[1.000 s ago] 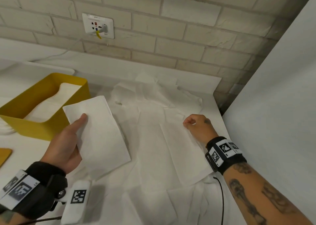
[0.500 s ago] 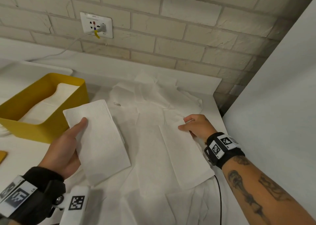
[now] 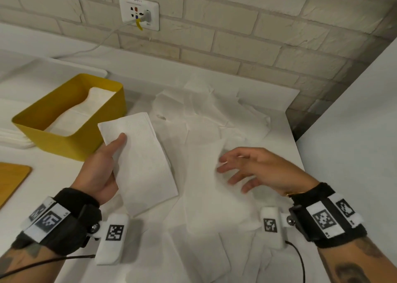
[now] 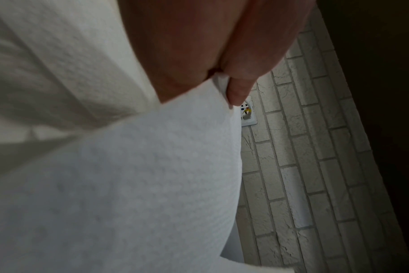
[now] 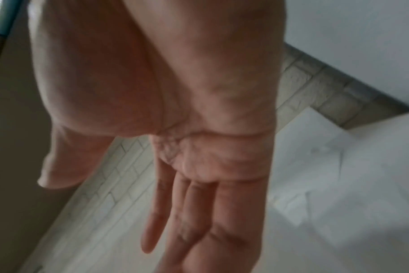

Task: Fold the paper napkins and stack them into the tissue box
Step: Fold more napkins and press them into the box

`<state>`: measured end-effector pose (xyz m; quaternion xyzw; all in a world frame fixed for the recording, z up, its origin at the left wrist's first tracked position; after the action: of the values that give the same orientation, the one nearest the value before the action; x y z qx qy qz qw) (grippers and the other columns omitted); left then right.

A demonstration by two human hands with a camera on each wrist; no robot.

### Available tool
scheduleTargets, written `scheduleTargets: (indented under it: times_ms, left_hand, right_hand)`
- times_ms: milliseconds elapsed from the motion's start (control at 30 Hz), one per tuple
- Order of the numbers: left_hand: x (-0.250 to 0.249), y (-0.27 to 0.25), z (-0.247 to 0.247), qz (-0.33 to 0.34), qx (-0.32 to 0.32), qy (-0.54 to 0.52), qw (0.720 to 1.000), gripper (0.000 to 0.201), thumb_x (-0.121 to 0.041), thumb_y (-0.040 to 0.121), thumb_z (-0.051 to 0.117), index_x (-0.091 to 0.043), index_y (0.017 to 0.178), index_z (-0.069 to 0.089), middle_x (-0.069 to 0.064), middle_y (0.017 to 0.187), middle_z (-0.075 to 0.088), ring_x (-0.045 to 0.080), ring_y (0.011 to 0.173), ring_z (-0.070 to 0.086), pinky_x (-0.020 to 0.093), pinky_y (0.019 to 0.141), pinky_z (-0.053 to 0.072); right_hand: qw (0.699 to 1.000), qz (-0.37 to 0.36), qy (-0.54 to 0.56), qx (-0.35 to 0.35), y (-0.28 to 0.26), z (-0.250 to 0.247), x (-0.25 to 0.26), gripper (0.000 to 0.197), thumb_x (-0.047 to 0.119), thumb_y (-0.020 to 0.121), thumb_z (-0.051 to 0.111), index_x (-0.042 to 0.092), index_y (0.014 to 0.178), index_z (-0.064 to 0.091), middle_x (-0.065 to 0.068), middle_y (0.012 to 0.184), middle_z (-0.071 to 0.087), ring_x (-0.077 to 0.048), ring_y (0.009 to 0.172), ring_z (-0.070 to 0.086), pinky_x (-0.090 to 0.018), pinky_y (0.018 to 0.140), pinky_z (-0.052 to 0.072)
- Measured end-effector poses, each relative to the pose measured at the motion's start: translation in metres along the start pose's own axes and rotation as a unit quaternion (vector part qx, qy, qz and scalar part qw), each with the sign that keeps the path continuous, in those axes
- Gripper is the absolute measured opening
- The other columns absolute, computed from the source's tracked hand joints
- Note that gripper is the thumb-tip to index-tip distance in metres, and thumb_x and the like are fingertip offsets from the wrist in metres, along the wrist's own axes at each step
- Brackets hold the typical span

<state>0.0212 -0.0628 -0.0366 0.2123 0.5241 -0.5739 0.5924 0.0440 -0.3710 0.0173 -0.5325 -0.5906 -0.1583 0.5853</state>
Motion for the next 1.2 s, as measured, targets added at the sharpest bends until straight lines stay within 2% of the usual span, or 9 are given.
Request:
scheduleTargets:
  times_ms: [67, 233, 333, 500, 600, 767, 933, 1033, 1200]
  left_hand:
    - [0.000, 0.000, 0.000, 0.002, 0.000, 0.000, 1.000, 0.038, -0.032, 0.101, 0.059, -0.021, 0.138, 0.059, 0.002, 0.119, 0.076, 0.019, 0.102, 0.075, 0.039, 0.079, 0.055]
    - [-0.003, -0.002, -0.006, 0.009, -0.005, -0.005, 1.000, 0.032, -0.030, 0.101, 0.059, -0.023, 0.132, 0.061, 0.001, 0.115, 0.077, 0.018, 0.097, 0.076, 0.039, 0.078, 0.056]
    - [-0.001, -0.002, -0.007, 0.005, -0.006, -0.009, 1.000, 0.032, -0.030, 0.101, 0.059, -0.022, 0.132, 0.061, 0.001, 0.114, 0.078, 0.018, 0.096, 0.077, 0.039, 0.076, 0.056]
    - [0.005, -0.001, 0.001, -0.010, 0.010, -0.009, 1.000, 0.038, -0.033, 0.101, 0.060, -0.020, 0.136, 0.061, 0.003, 0.116, 0.077, 0.020, 0.099, 0.076, 0.040, 0.079, 0.056]
    - [0.004, -0.004, 0.007, -0.011, 0.025, -0.013, 1.000, 0.031, -0.033, 0.101, 0.058, -0.021, 0.130, 0.063, 0.002, 0.112, 0.078, 0.020, 0.097, 0.076, 0.041, 0.078, 0.055]
    - [-0.001, -0.009, 0.011, -0.016, 0.032, -0.024, 0.999, 0.021, -0.030, 0.103, 0.056, -0.023, 0.119, 0.066, 0.003, 0.105, 0.079, 0.023, 0.095, 0.077, 0.044, 0.080, 0.056]
    - [-0.003, -0.007, 0.019, -0.030, 0.052, -0.033, 0.998, 0.022, -0.031, 0.103, 0.056, -0.021, 0.120, 0.066, 0.007, 0.109, 0.079, 0.027, 0.100, 0.076, 0.051, 0.096, 0.054]
    - [-0.001, -0.003, 0.025, -0.049, 0.081, -0.040, 0.995, 0.031, -0.032, 0.105, 0.052, -0.017, 0.129, 0.064, 0.009, 0.119, 0.076, 0.029, 0.110, 0.072, 0.049, 0.100, 0.054]
    - [0.002, -0.003, 0.037, -0.057, 0.127, -0.051, 0.989, 0.045, -0.039, 0.110, 0.038, -0.013, 0.138, 0.060, 0.014, 0.131, 0.069, 0.031, 0.122, 0.066, 0.046, 0.105, 0.050]
  right_hand:
    - [0.999, 0.017, -0.011, 0.034, 0.002, 0.017, -0.006, 0.051, 0.057, 0.089, 0.054, 0.021, 0.123, 0.066, 0.000, 0.117, 0.074, -0.025, 0.093, 0.076, -0.030, 0.064, 0.057]
    - [0.988, 0.068, -0.091, -0.108, 0.012, -0.010, -0.040, 0.021, 0.035, 0.103, 0.054, 0.019, 0.112, 0.064, -0.005, 0.115, 0.070, -0.023, 0.079, 0.077, -0.034, 0.061, 0.060]
    - [0.985, 0.075, -0.085, -0.126, 0.017, -0.018, -0.049, 0.016, 0.027, 0.098, 0.063, 0.015, 0.108, 0.067, -0.005, 0.108, 0.073, -0.022, 0.075, 0.076, -0.029, 0.056, 0.057]
    - [0.977, 0.074, -0.135, -0.150, 0.044, 0.000, -0.042, 0.032, 0.045, 0.084, 0.078, 0.018, 0.098, 0.071, 0.000, 0.088, 0.076, -0.010, 0.063, 0.067, -0.023, 0.059, 0.049]
    - [0.975, 0.074, -0.134, -0.162, 0.061, 0.010, -0.045, 0.041, 0.038, 0.077, 0.085, 0.012, 0.102, 0.068, -0.002, 0.092, 0.071, -0.015, 0.080, 0.065, -0.026, 0.068, 0.050]
    - [0.975, -0.037, -0.105, -0.194, 0.046, 0.007, -0.002, 0.027, 0.027, 0.087, 0.077, 0.016, 0.074, 0.055, 0.004, 0.069, 0.053, -0.010, 0.065, 0.048, -0.023, 0.064, 0.038]
    - [0.972, -0.207, 0.067, -0.086, 0.017, 0.025, 0.080, 0.031, 0.025, 0.082, 0.079, 0.014, 0.108, 0.065, -0.018, 0.102, 0.076, -0.036, 0.086, 0.070, -0.046, 0.082, 0.057]
    - [0.935, -0.291, 0.201, 0.004, 0.008, 0.045, 0.118, 0.041, 0.021, 0.075, 0.077, 0.023, 0.115, 0.066, -0.016, 0.098, 0.076, -0.027, 0.084, 0.073, -0.035, 0.072, 0.061]
    - [0.943, -0.220, 0.245, -0.050, 0.049, 0.080, 0.094, 0.039, 0.008, 0.083, 0.070, 0.021, 0.119, 0.063, -0.011, 0.099, 0.078, -0.025, 0.088, 0.074, -0.034, 0.076, 0.060]
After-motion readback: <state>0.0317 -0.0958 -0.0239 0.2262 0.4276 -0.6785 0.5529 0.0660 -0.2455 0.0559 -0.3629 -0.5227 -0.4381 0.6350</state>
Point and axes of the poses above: each hand's wrist, its own y-axis towards the middle knuckle, its own z-axis out of the palm, x = y × z, the point moved 6 cm from there along y, towards the middle knuckle
